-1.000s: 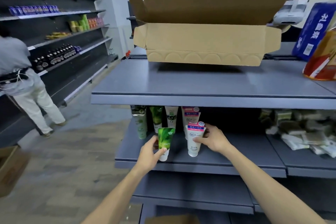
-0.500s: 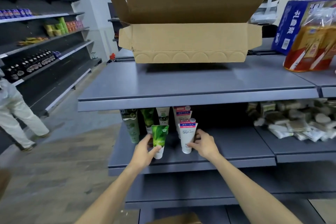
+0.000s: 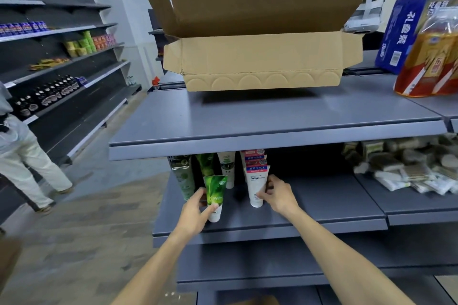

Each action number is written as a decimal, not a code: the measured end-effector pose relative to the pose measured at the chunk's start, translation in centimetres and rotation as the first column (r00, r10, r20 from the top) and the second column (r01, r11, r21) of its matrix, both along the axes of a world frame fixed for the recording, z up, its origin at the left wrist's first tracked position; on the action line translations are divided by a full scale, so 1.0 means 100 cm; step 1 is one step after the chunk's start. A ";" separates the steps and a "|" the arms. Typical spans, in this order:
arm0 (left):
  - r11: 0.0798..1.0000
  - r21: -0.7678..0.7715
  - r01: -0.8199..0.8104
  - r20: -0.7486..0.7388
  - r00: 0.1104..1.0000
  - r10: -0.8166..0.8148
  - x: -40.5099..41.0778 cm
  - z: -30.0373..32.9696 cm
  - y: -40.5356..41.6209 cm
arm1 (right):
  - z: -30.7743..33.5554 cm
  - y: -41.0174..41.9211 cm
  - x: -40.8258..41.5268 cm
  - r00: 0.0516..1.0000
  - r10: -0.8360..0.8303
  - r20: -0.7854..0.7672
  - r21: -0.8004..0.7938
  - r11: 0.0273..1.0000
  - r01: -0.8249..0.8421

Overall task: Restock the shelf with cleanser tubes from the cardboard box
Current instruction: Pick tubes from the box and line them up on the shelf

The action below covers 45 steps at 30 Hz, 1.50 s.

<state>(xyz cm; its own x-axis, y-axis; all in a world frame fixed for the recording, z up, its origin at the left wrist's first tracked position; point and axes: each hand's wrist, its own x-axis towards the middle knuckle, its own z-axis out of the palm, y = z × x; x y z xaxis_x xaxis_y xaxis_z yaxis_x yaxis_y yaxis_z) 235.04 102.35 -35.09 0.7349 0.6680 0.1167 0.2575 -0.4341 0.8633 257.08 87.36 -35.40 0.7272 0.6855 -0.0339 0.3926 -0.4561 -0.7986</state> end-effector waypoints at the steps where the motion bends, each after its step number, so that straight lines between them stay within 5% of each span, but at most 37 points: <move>1: 1.000 -0.006 -0.003 -0.001 1.000 0.003 0.000 -0.001 0.001 | -0.001 0.000 0.000 1.000 -0.003 0.002 0.002 1.000 0.003; 7: 0.998 -0.047 -0.038 0.034 0.999 0.039 0.003 -0.016 -0.001 | -0.005 0.000 -0.007 0.993 -0.071 -0.098 -0.005 0.998 0.070; 12: 0.997 -0.047 -0.059 0.049 0.997 0.061 0.002 -0.033 0.001 | -0.020 -0.006 -0.058 0.940 -0.261 -0.222 0.076 0.956 0.283; 23: 0.973 0.092 -0.210 0.089 0.975 0.202 0.008 -0.048 0.015 | -0.043 0.011 -0.114 0.986 0.037 -0.163 0.116 0.993 -0.018; 29: 0.943 0.220 -0.248 0.114 0.967 0.228 0.022 -0.059 0.021 | -0.043 0.024 -0.099 0.996 0.064 -0.059 0.087 0.994 -0.058; 45: 0.918 0.232 -0.321 0.145 0.945 0.294 0.055 -0.064 0.045 | -0.055 0.049 -0.083 0.993 0.023 -0.119 0.135 0.991 -0.007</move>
<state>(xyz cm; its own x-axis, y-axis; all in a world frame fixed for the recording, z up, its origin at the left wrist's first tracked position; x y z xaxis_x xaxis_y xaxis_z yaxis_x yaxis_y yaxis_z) 240.53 106.84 -41.51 0.4721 0.7984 0.3737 0.3267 -0.5522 0.7670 248.74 92.21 -40.94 0.7129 0.7007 -0.0275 0.2965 -0.3368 -0.8937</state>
